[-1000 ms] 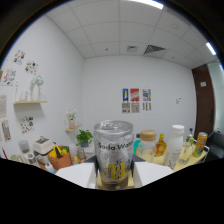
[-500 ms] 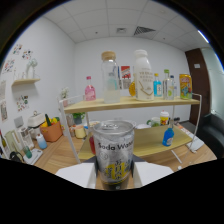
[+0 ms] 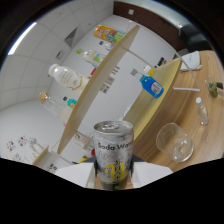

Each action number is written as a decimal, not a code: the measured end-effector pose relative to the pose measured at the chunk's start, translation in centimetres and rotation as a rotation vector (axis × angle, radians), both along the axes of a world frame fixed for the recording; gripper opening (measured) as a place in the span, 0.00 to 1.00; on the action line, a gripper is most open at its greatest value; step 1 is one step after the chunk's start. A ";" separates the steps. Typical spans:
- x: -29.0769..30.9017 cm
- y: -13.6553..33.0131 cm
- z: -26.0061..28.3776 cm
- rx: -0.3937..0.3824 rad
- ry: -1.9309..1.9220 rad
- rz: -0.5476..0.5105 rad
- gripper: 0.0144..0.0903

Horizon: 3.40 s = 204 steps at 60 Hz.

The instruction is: Make me a cup of Mojito.

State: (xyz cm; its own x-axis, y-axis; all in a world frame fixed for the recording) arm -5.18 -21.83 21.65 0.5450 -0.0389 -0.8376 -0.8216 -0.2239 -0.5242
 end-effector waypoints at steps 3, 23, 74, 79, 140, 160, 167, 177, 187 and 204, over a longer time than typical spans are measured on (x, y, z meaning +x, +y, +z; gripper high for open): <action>0.4 0.3 0.3 0.003 0.148 -0.014 0.48; 2.3 1.5 1.4 0.016 0.888 -0.037 0.48; 1.1 1.6 5.7 0.181 -0.555 -0.033 0.49; -0.2 2.1 2.2 0.151 -0.678 -0.004 0.48; -2.7 1.2 -14.4 -0.073 -1.012 0.156 0.62; -2.9 -5.5 -7.1 -0.158 -1.008 0.183 0.94; -1.6 -8.1 -5.9 -0.200 -1.025 0.185 0.94; 1.9 -11.0 -5.7 -0.259 -1.065 0.186 0.94; 4.7 -13.0 -5.5 -0.295 -1.040 0.191 0.94; 7.5 -15.1 -5.1 -0.309 -1.025 0.188 0.94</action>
State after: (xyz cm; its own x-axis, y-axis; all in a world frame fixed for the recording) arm 2.30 -36.94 16.53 0.9987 -0.0124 0.0504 0.0357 -0.5405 -0.8406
